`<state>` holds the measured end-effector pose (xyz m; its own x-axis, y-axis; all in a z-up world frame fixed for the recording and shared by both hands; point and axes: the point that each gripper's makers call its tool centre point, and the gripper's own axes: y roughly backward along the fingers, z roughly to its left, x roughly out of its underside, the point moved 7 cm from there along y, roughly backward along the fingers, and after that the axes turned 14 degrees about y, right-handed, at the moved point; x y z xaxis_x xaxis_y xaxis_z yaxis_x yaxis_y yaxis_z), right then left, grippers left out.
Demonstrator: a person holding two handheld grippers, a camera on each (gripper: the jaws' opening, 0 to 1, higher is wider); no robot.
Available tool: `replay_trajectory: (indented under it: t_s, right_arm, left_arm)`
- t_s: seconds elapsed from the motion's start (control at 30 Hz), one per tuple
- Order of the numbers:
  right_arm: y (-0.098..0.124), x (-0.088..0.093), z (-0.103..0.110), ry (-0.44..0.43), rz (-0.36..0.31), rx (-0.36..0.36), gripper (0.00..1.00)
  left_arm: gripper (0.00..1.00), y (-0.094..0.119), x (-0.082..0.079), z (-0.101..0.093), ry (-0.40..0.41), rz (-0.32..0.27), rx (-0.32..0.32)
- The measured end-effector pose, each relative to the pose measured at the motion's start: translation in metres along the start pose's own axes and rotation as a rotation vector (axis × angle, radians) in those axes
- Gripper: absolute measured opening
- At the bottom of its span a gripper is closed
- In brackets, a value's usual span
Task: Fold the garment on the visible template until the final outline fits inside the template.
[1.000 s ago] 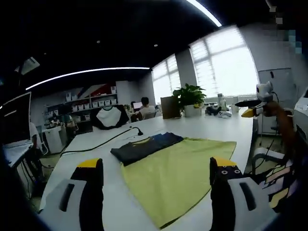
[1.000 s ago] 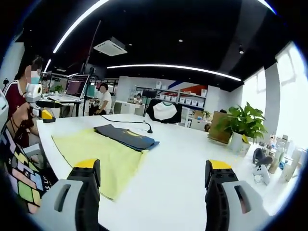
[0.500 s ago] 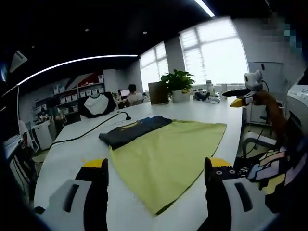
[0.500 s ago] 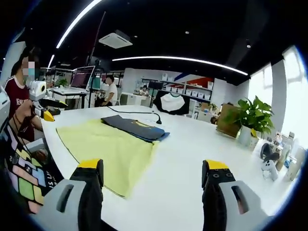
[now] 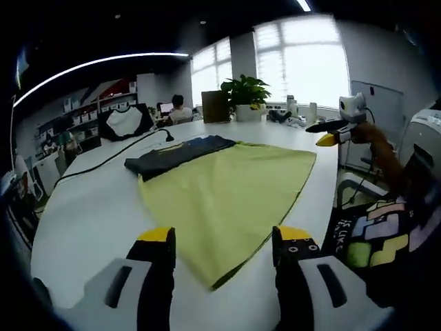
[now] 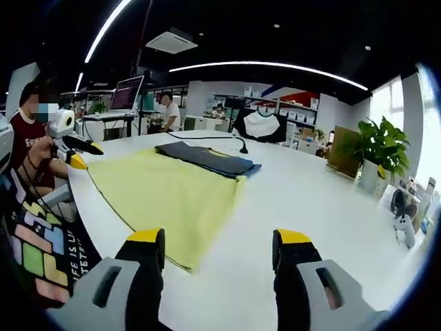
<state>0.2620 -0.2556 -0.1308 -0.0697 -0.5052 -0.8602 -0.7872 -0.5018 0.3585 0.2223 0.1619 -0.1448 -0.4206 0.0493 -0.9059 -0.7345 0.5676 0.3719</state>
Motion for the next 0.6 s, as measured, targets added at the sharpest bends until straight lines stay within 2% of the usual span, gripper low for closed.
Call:
replay_trajectory:
  t_s: [0.13,0.23,0.37,0.6]
  right_arm:
    - [-0.008,0.001,0.007,0.022,0.007,-0.040,0.54]
    - [-0.011,0.000,0.012,0.009,-0.002,-0.070,0.49]
    - [-0.012,0.003,0.018,0.007,0.011,-0.099,0.39]
    - [-0.009,0.005,0.019,-0.008,0.028,-0.107,0.31]
  left_arm:
    - [0.51,0.003,0.002,0.004,-0.003,0.031,-0.027]
    - [0.46,0.007,0.000,0.004,0.023,0.018,-0.008]
    - [0.39,0.007,0.005,0.004,0.037,0.045,0.002]
    - [0.37,0.007,0.012,0.010,0.046,0.078,-0.028]
